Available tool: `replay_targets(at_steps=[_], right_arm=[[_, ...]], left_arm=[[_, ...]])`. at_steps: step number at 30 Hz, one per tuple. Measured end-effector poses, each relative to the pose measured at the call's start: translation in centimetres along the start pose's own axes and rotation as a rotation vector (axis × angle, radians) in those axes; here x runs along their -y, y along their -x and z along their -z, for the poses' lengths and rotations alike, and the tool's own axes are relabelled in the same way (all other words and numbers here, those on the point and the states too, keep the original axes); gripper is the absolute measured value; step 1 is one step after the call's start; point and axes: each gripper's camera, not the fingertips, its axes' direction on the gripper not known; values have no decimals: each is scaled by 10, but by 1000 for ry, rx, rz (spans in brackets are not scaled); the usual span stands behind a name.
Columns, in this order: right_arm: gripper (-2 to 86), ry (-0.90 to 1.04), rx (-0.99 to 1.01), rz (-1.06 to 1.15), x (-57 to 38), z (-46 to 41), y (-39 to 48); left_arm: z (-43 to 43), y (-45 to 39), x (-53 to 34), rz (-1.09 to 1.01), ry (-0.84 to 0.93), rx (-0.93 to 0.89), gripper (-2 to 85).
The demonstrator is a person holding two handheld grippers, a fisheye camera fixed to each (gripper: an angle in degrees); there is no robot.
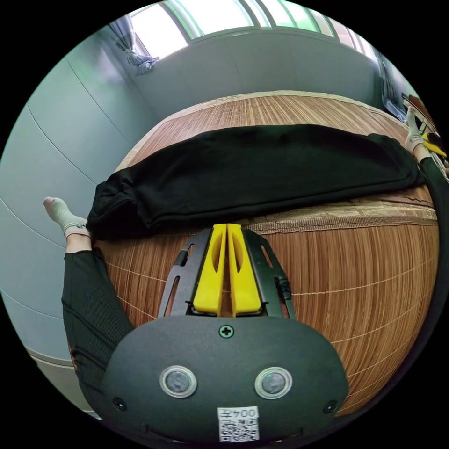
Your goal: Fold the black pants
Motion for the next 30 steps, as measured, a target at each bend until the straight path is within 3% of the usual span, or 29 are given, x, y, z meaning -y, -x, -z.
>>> replay_targets(at_steps=[7,14,30], right_arm=[[125,190,71,-130,33,-51,-54],[128,216,56,-253,35,-59,-85],[35,245,-58,-58,60,-81,-42]], left_arm=[[6,-11,-2,8,1,-18,2],[10,-24,-1,5,1,-11,2],[16,-38,9,11,0,-23,2]])
